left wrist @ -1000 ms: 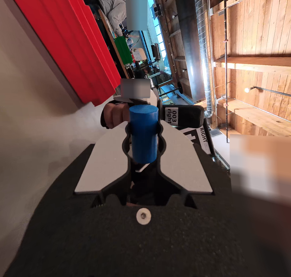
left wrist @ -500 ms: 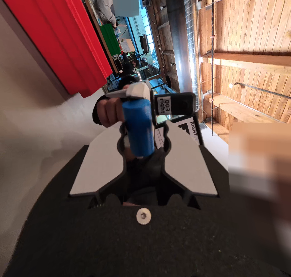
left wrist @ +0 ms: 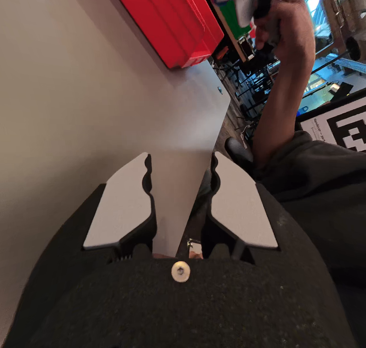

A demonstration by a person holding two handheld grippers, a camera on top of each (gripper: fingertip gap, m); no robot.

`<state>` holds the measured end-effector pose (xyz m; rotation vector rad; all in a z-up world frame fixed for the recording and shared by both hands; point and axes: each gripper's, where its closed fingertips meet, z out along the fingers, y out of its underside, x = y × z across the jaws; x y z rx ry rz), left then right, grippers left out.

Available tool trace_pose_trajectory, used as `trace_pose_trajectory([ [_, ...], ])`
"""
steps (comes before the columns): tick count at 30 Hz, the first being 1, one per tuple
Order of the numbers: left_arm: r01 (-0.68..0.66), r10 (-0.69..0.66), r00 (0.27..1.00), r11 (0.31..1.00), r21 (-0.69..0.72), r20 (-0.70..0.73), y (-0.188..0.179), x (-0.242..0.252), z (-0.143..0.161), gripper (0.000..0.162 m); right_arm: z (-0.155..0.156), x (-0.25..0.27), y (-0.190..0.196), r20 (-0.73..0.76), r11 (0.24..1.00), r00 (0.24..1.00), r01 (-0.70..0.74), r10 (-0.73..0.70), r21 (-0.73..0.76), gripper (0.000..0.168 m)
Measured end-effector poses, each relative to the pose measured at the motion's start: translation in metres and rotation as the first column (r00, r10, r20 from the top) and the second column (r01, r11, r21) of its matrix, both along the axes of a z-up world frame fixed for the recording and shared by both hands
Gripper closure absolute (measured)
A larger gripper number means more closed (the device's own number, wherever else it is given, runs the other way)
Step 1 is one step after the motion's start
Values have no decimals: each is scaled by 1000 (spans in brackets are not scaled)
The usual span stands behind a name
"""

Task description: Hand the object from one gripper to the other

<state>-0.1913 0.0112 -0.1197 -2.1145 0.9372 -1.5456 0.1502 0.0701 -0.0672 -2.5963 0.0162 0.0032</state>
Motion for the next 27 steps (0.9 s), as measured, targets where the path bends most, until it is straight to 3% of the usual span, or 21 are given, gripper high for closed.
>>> trace_pose_trajectory([
  [6, 28, -24, 998, 996, 84, -54, -5, 3, -3, 106, -80, 33, -34, 0, 902, 989, 135, -149, -410, 100],
  [14, 43, -29, 993, 991, 123, -110, -6, -1, -9, 105, -117, 37, -27, 34, 791, 971, 214, -238, -573, 100],
  [21, 58, -38, 990, 987, 149, -134, -10, -2, -10, 104, -113, 37, -20, 86, 813, 965, 254, -246, -525, 96],
  [24, 50, -27, 989, 986, 156, -147, -8, -4, -13, 102, -73, 38, -15, 150, 899, 962, 267, -228, -347, 93],
  [27, 31, 0, 985, 984, 175, -173, -1, -8, -19, 101, -9, 22, -1, 149, 986, 975, 167, -163, -12, 101],
])
